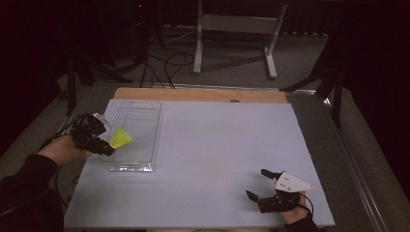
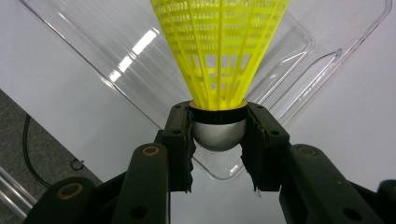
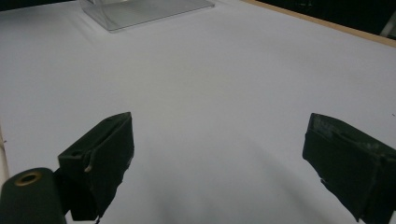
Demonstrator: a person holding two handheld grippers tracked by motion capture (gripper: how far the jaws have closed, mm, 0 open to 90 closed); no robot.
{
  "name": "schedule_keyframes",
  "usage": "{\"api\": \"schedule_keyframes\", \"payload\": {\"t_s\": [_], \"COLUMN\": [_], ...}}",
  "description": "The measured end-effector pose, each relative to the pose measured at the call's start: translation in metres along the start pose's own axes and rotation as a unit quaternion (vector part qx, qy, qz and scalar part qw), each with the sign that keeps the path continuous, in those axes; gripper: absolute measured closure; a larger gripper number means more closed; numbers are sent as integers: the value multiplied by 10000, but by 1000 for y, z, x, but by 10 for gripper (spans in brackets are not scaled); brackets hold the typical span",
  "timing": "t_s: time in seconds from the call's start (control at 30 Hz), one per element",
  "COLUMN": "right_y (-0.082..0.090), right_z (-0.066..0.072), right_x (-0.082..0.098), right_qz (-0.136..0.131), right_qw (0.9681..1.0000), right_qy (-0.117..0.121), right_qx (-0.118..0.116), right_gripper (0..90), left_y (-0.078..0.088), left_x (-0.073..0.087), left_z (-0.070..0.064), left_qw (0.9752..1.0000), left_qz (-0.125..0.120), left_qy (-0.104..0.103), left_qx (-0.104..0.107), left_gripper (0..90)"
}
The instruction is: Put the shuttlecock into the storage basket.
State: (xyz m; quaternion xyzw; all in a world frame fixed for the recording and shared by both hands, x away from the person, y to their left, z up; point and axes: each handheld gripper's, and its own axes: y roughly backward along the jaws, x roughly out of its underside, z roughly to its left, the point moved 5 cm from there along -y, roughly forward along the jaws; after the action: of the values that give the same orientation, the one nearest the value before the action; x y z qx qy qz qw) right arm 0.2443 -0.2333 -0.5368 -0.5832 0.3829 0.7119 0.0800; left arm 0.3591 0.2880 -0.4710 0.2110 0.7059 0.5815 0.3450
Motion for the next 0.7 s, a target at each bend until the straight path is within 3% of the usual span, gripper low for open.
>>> {"api": "schedule_keyframes", "payload": {"t_s": [0.3,0.7], "right_y": [0,0], "right_z": [0,0], "right_x": [0,0], "right_qz": [-7,-2], "right_qw": [10000,10000], "right_qy": [21,9], "right_qx": [0,-8], "right_gripper": [90,91], "left_y": [-6,-12], "left_x": [-1,-3], "left_z": [2,-1], "left_qw": [9996,9990], "left_qz": [293,411], "left_qy": [-42,-176], "left_qx": [-32,28], "left_gripper": [652,650]}}
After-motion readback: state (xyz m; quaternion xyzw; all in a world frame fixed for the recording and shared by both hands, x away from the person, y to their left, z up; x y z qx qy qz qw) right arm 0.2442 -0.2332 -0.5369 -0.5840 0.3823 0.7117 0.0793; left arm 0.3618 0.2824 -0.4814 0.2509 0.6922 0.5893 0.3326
